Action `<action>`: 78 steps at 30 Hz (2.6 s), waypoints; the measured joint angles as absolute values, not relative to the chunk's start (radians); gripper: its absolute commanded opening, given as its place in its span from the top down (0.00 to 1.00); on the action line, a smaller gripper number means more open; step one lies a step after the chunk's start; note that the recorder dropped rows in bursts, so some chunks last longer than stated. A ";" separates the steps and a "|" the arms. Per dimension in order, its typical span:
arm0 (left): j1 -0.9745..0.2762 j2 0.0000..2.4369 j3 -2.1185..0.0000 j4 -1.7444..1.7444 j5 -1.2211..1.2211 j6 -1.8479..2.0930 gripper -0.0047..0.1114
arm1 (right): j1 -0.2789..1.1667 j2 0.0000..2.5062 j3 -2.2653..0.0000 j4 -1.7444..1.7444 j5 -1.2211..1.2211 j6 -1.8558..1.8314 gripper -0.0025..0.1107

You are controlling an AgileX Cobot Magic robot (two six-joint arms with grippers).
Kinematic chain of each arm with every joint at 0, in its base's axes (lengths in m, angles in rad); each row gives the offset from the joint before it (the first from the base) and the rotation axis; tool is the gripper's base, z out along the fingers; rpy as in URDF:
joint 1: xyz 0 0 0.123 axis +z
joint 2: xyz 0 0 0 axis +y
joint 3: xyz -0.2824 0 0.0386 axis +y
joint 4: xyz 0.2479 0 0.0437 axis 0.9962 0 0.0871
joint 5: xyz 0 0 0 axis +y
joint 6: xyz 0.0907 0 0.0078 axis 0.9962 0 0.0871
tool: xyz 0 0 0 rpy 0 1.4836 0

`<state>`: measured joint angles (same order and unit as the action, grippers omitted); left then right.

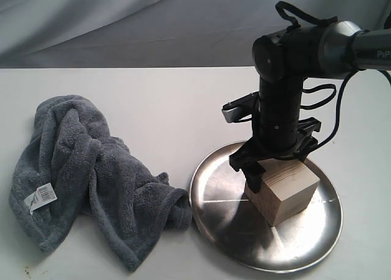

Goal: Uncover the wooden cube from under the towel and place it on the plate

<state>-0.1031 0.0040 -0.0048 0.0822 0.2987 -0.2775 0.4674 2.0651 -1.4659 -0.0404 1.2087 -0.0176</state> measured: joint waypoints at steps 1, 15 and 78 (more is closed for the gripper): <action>-0.103 0.004 -0.005 0.082 0.299 -0.278 0.96 | 0.467 2.065 -1.466 -0.040 1.204 -0.016 0.53; -0.103 0.004 -0.005 0.082 0.299 -0.278 0.96 | 0.467 2.065 -1.466 -0.040 1.196 -0.011 0.27; -0.103 0.004 -0.005 0.082 0.299 -0.278 0.96 | -0.026 1.429 -1.082 -0.023 0.779 0.027 0.98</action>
